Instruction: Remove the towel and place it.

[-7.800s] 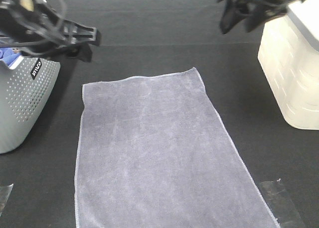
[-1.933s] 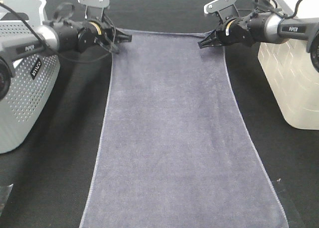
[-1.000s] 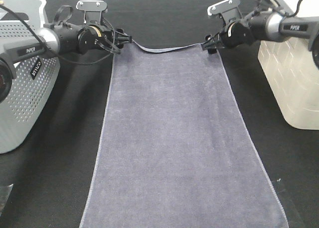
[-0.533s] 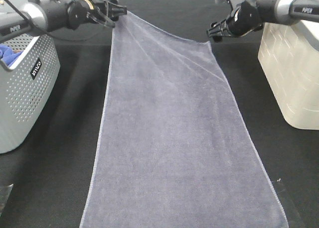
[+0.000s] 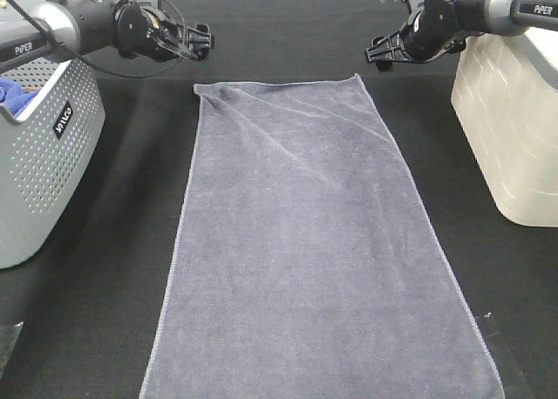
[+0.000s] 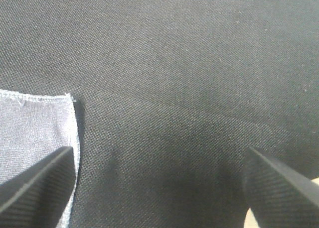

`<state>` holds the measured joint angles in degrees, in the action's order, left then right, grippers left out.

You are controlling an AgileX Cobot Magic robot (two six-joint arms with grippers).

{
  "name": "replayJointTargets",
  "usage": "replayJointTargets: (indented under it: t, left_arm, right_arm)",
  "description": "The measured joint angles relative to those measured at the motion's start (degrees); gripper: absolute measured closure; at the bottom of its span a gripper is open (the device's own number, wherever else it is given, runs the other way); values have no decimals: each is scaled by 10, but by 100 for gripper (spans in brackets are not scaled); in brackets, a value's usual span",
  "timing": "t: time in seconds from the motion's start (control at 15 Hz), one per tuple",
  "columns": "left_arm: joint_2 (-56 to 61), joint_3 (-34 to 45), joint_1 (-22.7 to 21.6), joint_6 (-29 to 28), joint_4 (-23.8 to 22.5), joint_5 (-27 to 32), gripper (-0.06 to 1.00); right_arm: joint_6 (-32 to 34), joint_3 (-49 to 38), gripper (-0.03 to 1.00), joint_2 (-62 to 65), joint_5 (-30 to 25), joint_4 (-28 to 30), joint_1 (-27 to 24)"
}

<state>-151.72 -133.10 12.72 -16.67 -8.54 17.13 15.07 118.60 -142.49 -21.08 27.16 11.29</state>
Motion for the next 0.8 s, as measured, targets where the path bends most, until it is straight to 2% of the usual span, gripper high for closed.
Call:
replayJointTargets:
  t: [0.2,0.4,0.67,0.8]
  left_arm:
    - [0,-18,0,0,28,50,0]
    - [0,-93,0,3,85,93,0]
    - [0,-212,3,38,106,201,0]
    - [0,-278,7,70,108,298,0]
  right_arm:
    - [0,0,12,0,-22,-22,0]
    - [-20,0,12,16,-64,-74,0]
    - [-133,0,12,77,-119,-197,0]
    - [-192,0,12,108,-167,-272,0]
